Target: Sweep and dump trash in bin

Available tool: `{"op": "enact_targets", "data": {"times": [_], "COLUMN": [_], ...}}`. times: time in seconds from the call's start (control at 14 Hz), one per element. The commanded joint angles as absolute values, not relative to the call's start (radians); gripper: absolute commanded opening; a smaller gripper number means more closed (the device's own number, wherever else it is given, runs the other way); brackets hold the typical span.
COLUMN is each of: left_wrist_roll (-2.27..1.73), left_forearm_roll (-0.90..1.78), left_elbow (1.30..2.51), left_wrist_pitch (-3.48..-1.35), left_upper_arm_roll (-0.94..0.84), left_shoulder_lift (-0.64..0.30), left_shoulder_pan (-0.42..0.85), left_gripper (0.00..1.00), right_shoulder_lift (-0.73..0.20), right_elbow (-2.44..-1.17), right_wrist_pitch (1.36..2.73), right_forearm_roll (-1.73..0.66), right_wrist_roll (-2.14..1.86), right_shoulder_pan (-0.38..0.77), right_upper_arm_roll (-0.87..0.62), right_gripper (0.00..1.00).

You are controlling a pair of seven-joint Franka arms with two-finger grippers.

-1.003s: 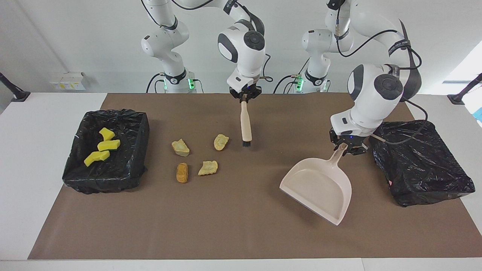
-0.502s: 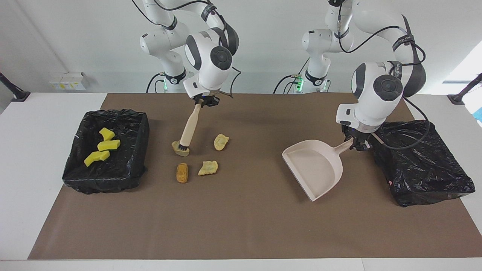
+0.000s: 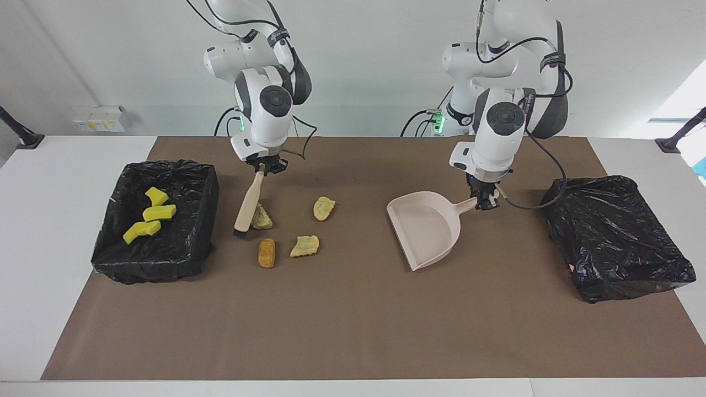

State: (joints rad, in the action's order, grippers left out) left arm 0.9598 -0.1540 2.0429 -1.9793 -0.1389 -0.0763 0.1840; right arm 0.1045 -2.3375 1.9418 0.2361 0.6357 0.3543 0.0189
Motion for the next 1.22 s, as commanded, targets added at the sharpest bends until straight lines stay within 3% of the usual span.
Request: {"op": "enact_targets", "data": {"times": [0.0, 0.43, 0.93, 1.15], "left_wrist_roll": [0.867, 0.822, 0.802, 0.802], "left_forearm_roll": [-0.17, -0.155, -0.149, -0.149], "left_elbow": [2.114, 2.126, 2.126, 2.126], "left_wrist_pitch": [-2.029, -2.029, -2.028, -2.028], "left_upper_arm_roll": [-0.127, -0.129, -0.129, -0.129], "left_shoulder_lift": [-0.04, -0.037, -0.035, -0.035], "left_shoulder_pan": [0.224, 0.239, 0.247, 0.247], "left_gripper": [0.0, 0.0, 0.0, 0.0], "right_shoulder_lift": [0.086, 0.026, 0.02, -0.011], "right_elbow": [-2.359, -2.315, -2.169, -2.171], "right_wrist_pitch": [2.034, 2.149, 2.019, 2.129], "right_forearm_roll": [0.256, 0.255, 0.201, 0.21], "right_wrist_roll": [0.565, 0.263, 0.107, 0.075], "right_shoulder_pan": [0.348, 0.298, 0.232, 0.184], "right_upper_arm_roll": [0.0, 0.0, 0.009, 0.009], "right_gripper": [0.0, 0.0, 0.0, 0.0]}}
